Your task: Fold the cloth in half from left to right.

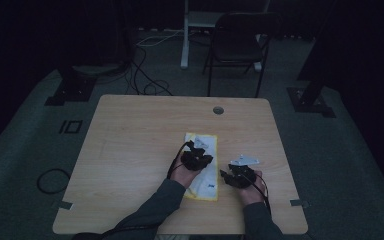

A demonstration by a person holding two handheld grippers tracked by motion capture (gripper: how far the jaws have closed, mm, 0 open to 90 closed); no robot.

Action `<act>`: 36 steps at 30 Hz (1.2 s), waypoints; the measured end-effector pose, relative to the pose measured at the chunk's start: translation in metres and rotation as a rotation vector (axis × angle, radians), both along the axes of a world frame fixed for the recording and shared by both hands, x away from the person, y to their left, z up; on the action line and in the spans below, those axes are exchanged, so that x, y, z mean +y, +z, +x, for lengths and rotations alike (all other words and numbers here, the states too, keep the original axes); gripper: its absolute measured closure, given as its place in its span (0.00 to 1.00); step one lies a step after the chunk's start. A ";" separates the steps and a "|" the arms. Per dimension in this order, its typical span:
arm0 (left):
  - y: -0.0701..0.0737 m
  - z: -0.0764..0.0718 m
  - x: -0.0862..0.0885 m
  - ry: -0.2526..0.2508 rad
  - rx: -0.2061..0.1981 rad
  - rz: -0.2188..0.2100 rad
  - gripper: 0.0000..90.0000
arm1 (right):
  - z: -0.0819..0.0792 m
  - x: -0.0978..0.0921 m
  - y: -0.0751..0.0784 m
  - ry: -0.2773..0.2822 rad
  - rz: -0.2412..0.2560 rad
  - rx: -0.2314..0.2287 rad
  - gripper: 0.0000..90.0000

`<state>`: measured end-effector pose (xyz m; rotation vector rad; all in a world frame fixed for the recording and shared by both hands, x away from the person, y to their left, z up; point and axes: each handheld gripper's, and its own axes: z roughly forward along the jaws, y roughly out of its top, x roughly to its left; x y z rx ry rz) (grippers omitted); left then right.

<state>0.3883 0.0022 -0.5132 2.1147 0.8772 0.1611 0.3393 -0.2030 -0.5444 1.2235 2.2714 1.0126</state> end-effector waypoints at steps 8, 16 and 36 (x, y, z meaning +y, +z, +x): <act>0.022 -0.012 0.009 -0.044 -0.042 -0.079 0.85 | -0.001 -0.002 0.001 -0.006 0.005 -0.003 0.59; 0.025 -0.024 0.036 -0.006 -0.076 -0.018 0.91 | 0.000 -0.002 0.001 -0.007 0.006 -0.005 0.59; -0.013 -0.071 0.072 -0.037 -0.072 0.081 0.97 | -0.001 0.000 0.019 -0.004 0.027 -0.071 0.59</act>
